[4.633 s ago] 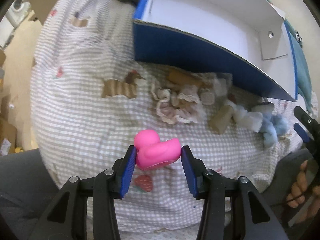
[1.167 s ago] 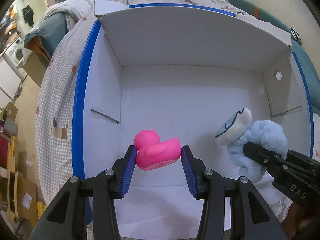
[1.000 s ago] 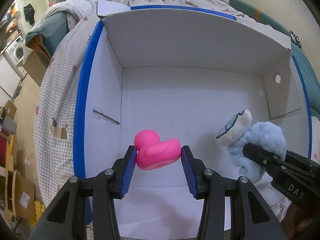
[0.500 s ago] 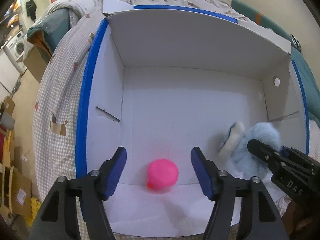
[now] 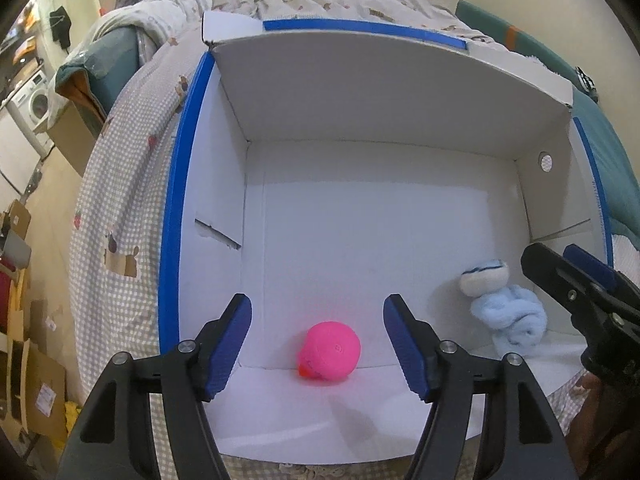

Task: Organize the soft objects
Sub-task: 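Release the pink duck and the blue plush into the box with both grippers, then withdraw both grippers from the box toward the remaining toys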

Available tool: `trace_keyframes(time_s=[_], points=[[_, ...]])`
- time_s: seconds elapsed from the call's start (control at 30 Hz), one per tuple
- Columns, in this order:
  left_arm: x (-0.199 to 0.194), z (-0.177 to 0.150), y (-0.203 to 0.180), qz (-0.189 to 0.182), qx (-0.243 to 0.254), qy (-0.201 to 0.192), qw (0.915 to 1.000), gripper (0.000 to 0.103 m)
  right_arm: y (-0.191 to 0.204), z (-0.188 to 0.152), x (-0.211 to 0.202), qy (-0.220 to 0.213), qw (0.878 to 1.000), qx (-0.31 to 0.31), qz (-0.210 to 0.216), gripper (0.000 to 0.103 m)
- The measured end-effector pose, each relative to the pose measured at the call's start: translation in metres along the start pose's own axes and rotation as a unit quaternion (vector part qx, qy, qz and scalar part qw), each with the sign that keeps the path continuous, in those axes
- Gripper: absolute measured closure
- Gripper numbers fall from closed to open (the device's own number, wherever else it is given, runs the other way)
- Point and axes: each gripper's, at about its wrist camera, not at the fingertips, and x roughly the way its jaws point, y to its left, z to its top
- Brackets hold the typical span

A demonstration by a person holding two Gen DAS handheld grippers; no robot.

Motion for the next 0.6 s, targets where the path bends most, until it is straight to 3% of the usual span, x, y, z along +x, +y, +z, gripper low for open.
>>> trace_keyframes(time_s=[0.17,0.4,0.6], points=[[-0.006,0.001,0.002,-0.022,-0.016,0.002,0.9996,0.037,-0.002,-0.002,-0.005,0.000,1.000,0.009,0.008,0.004],[-0.034,-0.003,0.010,-0.038,-0.033,-0.036,0.9981,0.037,-0.009,-0.004,-0.022,-0.026,0.999,0.036,0.019,0.000],[-0.051,-0.010,0.026,-0.041,-0.047,-0.036,0.9974,0.037,-0.025,-0.013,-0.022,0.002,0.998,0.065,-0.019,0.000]])
